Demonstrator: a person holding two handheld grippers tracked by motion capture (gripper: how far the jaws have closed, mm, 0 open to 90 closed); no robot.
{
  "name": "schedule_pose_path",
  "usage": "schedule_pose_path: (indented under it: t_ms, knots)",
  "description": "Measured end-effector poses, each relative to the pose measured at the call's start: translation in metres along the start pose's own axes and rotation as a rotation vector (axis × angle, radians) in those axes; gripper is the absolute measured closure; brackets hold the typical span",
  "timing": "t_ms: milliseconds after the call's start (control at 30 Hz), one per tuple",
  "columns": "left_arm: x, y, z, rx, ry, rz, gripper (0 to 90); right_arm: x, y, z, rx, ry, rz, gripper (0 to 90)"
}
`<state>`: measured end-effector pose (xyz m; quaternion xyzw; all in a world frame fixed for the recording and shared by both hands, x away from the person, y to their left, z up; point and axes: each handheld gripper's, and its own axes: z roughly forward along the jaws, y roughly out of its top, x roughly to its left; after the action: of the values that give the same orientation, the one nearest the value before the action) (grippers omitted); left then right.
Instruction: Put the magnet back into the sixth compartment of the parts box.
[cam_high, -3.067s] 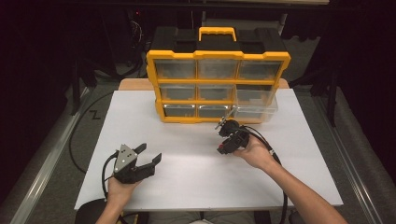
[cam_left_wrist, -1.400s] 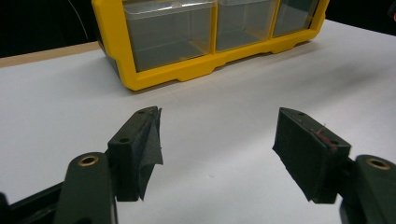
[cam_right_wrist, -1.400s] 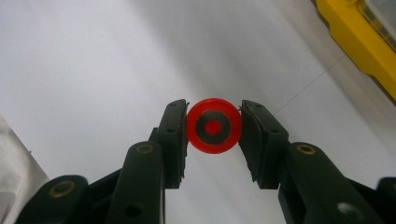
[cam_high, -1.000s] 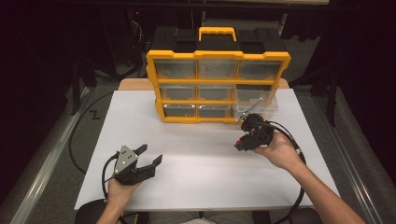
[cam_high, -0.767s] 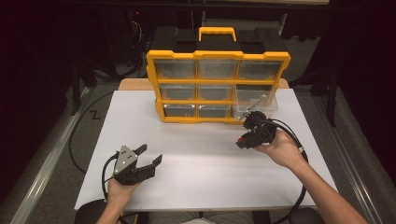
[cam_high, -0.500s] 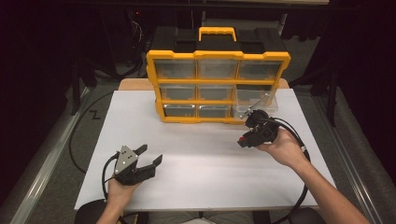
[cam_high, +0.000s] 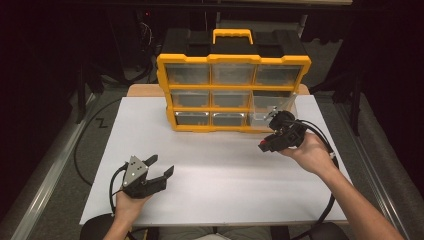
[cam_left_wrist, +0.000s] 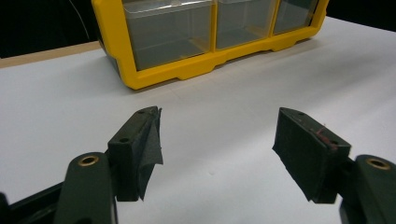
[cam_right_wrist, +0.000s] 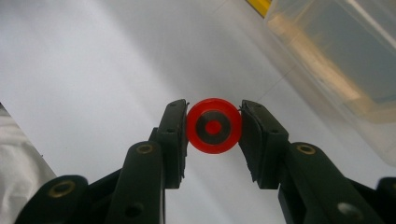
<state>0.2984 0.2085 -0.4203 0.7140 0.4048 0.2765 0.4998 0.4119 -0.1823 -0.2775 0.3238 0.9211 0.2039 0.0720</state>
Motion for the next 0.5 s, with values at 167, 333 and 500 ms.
schedule_pose_path:
  t_ms: [167, 333, 500]
  knots:
    - [0.000, 0.000, 0.000, 0.000, -0.001, 0.001, 31.8, -0.002, 0.002, -0.004, -0.005, -0.001, 0.015, 64.7]
    - [-0.001, 0.000, 0.000, 0.001, -0.001, 0.005, 31.8, -0.006, 0.005, -0.011, -0.023, 0.003, 0.018, 64.8]
    - [0.000, 0.000, 0.000, 0.000, -0.001, 0.002, 31.8, -0.010, 0.008, -0.018, -0.040, 0.005, 0.022, 64.8]
